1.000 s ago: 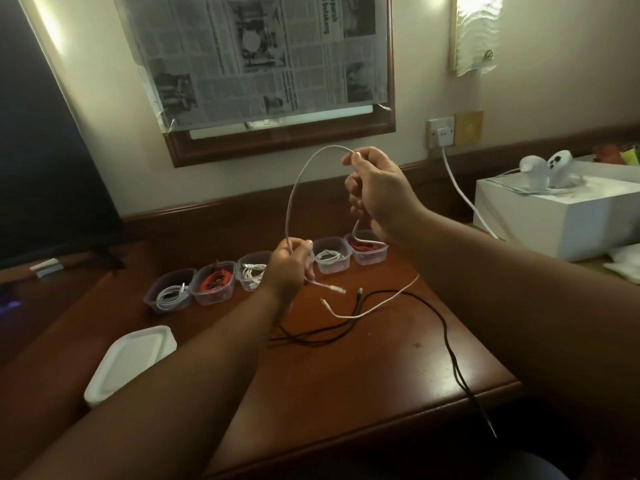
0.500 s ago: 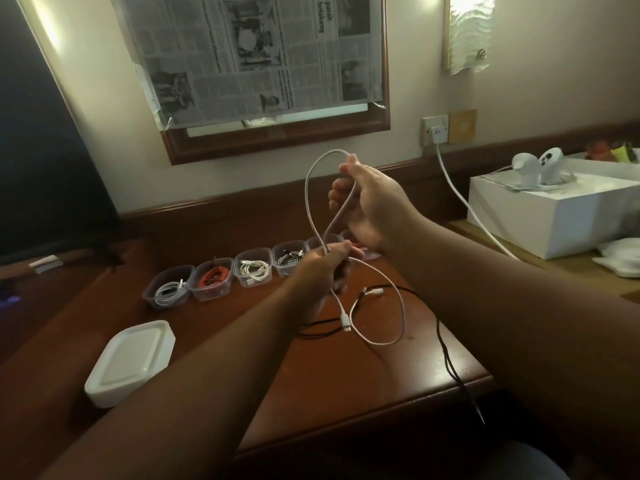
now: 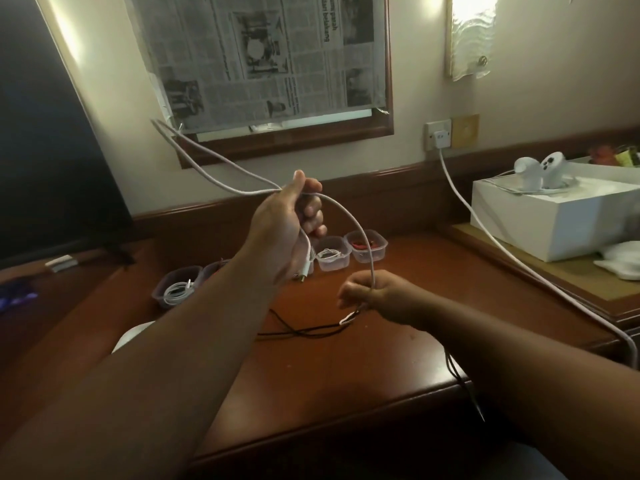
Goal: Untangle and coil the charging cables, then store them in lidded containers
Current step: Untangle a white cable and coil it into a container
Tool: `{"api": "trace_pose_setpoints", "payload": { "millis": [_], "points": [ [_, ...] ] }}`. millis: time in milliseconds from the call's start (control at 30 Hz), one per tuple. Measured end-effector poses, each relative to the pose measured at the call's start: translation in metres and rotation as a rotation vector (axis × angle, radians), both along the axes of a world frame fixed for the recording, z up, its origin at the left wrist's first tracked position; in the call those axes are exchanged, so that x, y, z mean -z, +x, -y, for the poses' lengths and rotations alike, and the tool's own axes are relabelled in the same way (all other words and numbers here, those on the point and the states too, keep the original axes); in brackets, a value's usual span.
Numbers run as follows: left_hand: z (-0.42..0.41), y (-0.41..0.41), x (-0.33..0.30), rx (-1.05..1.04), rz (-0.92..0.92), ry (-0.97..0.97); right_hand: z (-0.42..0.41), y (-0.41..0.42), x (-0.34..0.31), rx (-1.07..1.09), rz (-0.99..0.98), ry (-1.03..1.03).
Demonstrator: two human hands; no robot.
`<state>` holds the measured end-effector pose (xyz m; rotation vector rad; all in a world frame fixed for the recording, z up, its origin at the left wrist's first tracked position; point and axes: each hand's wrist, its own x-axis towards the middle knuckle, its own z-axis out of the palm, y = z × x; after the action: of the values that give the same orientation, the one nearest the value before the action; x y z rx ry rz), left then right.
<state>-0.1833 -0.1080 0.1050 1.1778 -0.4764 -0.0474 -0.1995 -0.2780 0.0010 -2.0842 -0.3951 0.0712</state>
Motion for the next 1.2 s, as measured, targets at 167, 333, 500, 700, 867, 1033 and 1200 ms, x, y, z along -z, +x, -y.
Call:
{"api": "trace_pose_setpoints", "payload": {
  "millis": [167,333,500,700,867,1033,1200],
  "points": [
    [-0.014,-0.031,-0.012,0.020,0.499,0.382,0.004,0.002,-0.028,0.197,-0.077,0.349],
    [-0.038,-0.038,-0.008,0.375,0.626,0.999,0.004,-0.001,-0.055,0.345,-0.037,0.437],
    [-0.055,-0.053,-0.018,0.814,0.509,1.265,-0.004,-0.008,-0.072,0.257,0.005,0.373],
    [-0.050,-0.058,-0.023,0.261,0.299,0.854,-0.028,-0.017,-0.077,0.093,0.182,0.121],
    [-0.040,-0.056,-0.009,0.000,0.196,0.952,-0.044,-0.029,-0.087,0.168,0.448,-0.248],
    [-0.042,-0.057,-0.009,-0.077,0.302,0.943,-0.041,-0.028,-0.077,0.284,0.518,-0.183],
    [-0.056,-0.051,-0.023,-0.239,0.192,0.458,-0.022,-0.017,-0.043,0.370,0.419,0.014]
  ]
}}
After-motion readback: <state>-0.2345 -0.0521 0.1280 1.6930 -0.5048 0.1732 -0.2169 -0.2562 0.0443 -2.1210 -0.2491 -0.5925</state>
